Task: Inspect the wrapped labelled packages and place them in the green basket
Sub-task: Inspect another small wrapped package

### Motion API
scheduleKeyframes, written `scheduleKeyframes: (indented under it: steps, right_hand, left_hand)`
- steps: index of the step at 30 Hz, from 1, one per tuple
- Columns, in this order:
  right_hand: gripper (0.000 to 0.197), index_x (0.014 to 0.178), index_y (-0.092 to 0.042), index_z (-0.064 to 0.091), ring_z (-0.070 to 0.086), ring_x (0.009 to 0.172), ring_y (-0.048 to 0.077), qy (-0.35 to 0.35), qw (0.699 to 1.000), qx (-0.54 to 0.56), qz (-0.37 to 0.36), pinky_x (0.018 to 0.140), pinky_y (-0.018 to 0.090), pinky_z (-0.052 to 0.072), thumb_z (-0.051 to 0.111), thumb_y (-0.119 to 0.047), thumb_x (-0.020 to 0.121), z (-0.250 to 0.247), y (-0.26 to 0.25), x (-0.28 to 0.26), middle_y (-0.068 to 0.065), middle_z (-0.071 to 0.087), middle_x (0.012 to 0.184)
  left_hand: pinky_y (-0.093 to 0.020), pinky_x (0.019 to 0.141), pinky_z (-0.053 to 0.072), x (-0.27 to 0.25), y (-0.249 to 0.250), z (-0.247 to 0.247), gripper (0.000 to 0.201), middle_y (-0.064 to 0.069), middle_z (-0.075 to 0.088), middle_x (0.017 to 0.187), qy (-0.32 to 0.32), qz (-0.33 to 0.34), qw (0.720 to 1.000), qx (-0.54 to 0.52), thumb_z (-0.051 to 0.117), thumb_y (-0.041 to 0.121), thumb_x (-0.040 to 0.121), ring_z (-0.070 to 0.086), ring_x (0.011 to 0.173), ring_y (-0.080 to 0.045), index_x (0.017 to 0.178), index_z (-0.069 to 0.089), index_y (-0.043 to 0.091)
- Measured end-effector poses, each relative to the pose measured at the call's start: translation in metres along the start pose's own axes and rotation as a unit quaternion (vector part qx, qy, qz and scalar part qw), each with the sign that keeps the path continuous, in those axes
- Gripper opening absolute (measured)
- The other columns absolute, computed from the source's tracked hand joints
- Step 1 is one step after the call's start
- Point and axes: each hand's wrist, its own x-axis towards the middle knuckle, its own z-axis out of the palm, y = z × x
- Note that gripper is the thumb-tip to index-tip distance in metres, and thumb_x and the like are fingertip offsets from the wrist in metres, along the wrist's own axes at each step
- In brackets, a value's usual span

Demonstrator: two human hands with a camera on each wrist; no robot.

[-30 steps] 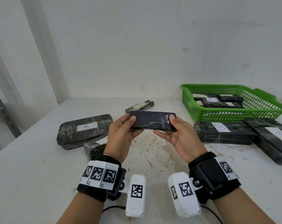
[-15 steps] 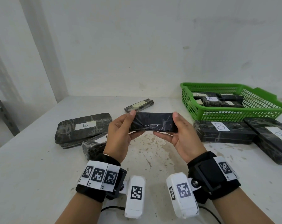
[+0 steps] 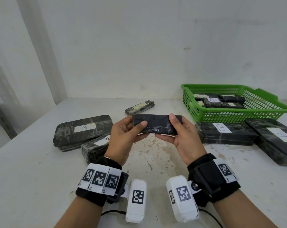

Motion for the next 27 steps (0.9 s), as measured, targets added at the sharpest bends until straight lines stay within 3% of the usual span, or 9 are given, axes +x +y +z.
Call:
scheduleKeyframes:
  steps: [3,6,10,13,16,21,27]
  right_hand:
    - [0.024,0.097,-0.001,0.061,0.072,0.086,0.022,-0.006,1.000,0.013,0.024,0.063,0.030,0.060,0.057,-0.024,0.096,0.0021,-0.0001,-0.0003,0.015,0.069,0.095]
    - [0.039,0.106,0.001,0.063,0.072,0.090,0.022,-0.010,1.000,-0.004,0.019,0.065,0.029,0.060,0.067,-0.030,0.082,0.0033,0.0004,-0.0016,0.017,0.070,0.102]
    - [0.020,0.102,0.000,0.062,0.074,0.086,0.023,0.008,1.000,-0.011,-0.009,0.065,0.030,0.060,0.066,-0.015,0.089,0.0001,0.0002,-0.0011,0.017,0.070,0.101]
    - [0.021,0.102,0.000,0.062,0.073,0.087,0.023,0.005,1.000,-0.008,-0.004,0.065,0.029,0.060,0.067,-0.015,0.089,-0.0005,0.0006,-0.0019,0.016,0.070,0.100]
    - [0.036,0.109,-0.001,0.061,0.073,0.092,0.022,-0.026,0.999,0.011,0.018,0.069,0.029,0.060,0.070,-0.020,0.081,0.0019,-0.0010,-0.0036,0.014,0.071,0.105]
    - [0.029,0.115,0.006,0.057,0.073,0.094,0.024,-0.035,0.999,-0.010,0.006,0.075,0.031,0.060,0.066,-0.002,0.089,0.0016,-0.0019,-0.0041,0.019,0.070,0.112]
    - [0.030,0.118,0.006,0.054,0.072,0.095,0.023,-0.050,0.998,-0.002,0.024,0.078,0.031,0.060,0.063,0.000,0.091,0.0010,0.0012,-0.0035,0.020,0.068,0.116]
  left_hand:
    - [-0.025,0.072,0.059,0.0006,-0.0004,-0.0019,0.018,-0.008,0.077,0.093,0.007,0.000,1.000,0.001,0.061,-0.001,0.091,0.074,0.088,-0.019,0.108,0.067,0.001]
    - [-0.025,0.073,0.059,0.0000,0.0008,-0.0013,0.017,-0.006,0.077,0.091,0.000,0.005,1.000,0.004,0.064,0.002,0.090,0.074,0.087,-0.019,0.107,0.067,0.003]
    - [-0.027,0.079,0.059,-0.0022,0.0019,0.0013,0.036,-0.011,0.076,0.102,-0.033,0.004,0.999,0.004,0.076,0.007,0.081,0.073,0.096,-0.023,0.114,0.065,0.000]
    - [-0.026,0.077,0.060,-0.0020,0.0003,0.0014,0.028,-0.010,0.077,0.099,-0.022,0.007,1.000,0.009,0.068,-0.003,0.084,0.074,0.093,-0.021,0.112,0.065,0.000]
    - [-0.025,0.076,0.059,-0.0016,-0.0004,0.0005,0.024,-0.009,0.077,0.098,-0.013,0.008,1.000,0.009,0.065,-0.004,0.087,0.074,0.091,-0.019,0.110,0.066,0.002]
    - [-0.025,0.081,0.057,-0.0026,0.0030,0.0008,0.034,-0.010,0.076,0.105,-0.035,0.000,0.999,-0.007,0.075,0.013,0.078,0.072,0.098,-0.021,0.110,0.067,0.003]
    - [-0.022,0.077,0.058,-0.0023,0.0003,-0.0011,0.023,-0.007,0.077,0.100,-0.023,0.005,1.000,0.013,0.065,-0.004,0.086,0.074,0.093,-0.018,0.106,0.068,0.006]
